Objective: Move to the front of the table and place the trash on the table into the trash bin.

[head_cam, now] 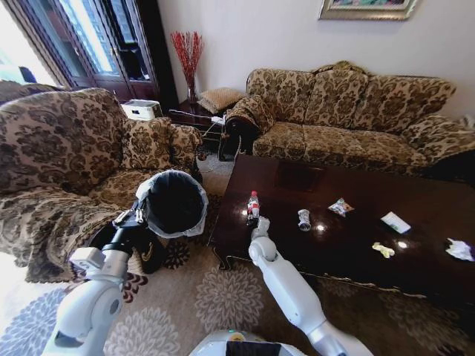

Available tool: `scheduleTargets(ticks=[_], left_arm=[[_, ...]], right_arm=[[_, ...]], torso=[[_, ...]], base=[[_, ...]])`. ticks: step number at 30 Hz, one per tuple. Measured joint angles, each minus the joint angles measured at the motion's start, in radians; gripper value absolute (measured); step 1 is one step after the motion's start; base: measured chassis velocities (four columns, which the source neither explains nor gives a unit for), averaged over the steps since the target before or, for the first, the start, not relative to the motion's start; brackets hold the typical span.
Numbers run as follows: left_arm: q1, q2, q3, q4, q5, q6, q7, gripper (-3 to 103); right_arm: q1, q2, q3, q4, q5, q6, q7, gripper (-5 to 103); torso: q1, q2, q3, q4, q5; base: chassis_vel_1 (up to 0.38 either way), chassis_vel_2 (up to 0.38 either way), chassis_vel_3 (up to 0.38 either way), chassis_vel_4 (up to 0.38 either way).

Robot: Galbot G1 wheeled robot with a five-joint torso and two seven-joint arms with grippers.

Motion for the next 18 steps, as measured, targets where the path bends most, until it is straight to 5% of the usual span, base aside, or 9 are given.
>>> scheduleTargets(ticks=[7, 12, 18], left_arm=[[-0.006, 0.027, 0.021, 0.011, -0.010, 0.012, 0.001, 3], [-0.020, 0.090, 0.037, 0.021, -0.057, 0.058, -0.004, 3], [-0.100, 0.280, 0.047, 0.052, -0.181, 0.124, -0.042, 3]], right_arm=[[0.034, -0.095, -0.006, 0.179, -0.035, -0.005, -0.021, 16], [0.206, -0.173, -0.080, 0.331, -0.044, -0.032, -0.045, 16], [0.457, -0.243, -0.225, 0.475, 0.105, -0.039, -0.088, 16]], torso=[[0.000, 0.000, 0.000, -0.0004, -0.0001], [0.000, 0.000, 0.000, 0.0004, -0.0004], [0.000, 0.000, 0.000, -0.0008, -0.0002]], base=[[0.000, 0.000, 0.000, 0.000], [0.000, 0.000, 0.000, 0.000], [0.000, 0.000, 0.000, 0.000]])
